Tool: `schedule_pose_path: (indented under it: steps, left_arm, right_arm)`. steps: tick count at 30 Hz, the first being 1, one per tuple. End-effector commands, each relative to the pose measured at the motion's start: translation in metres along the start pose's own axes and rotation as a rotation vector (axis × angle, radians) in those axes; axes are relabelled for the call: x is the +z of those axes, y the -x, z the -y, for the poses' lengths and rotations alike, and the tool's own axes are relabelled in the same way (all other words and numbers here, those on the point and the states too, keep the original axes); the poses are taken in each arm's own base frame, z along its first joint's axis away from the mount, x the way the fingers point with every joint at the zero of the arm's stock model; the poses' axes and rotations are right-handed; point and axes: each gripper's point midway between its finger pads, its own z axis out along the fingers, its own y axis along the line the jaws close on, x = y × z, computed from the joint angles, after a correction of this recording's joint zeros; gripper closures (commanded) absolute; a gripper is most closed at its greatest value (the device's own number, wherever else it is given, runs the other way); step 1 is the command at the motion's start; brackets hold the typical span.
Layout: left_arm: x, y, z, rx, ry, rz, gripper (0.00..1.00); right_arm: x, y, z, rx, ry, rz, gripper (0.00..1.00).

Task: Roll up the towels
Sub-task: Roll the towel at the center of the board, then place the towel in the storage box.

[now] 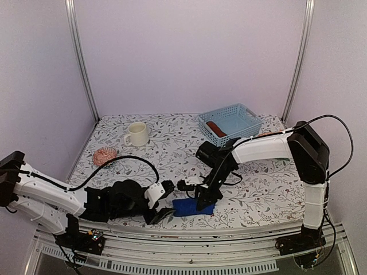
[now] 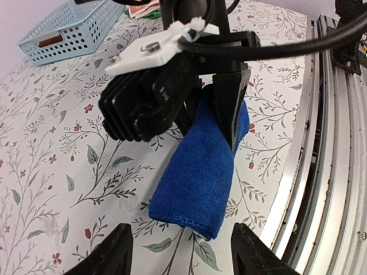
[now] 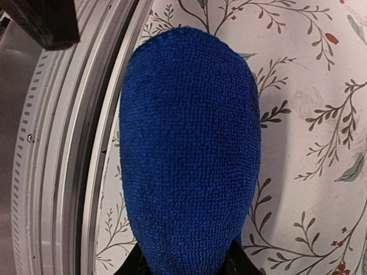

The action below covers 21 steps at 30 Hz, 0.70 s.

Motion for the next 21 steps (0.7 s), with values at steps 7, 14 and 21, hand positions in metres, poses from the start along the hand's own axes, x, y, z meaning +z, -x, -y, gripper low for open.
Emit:
schedule_pose_path:
  steps: [7, 14, 21]
  left_arm:
    - [0.042, 0.017, 0.007, 0.147, 0.046, 0.057, 0.37]
    - [0.063, 0.003, 0.023, 0.137, -0.045, 0.013, 0.41]
    - [0.066, -0.005, 0.025, 0.123, -0.065, -0.013, 0.43]
  right_arm:
    - [0.007, -0.033, -0.029, 0.191, 0.181, -0.082, 0.8]
    - [0.006, -0.034, -0.024, 0.188, 0.139, -0.075, 0.8]
    - [0.007, -0.038, -0.017, 0.192, 0.079, -0.083, 0.58]
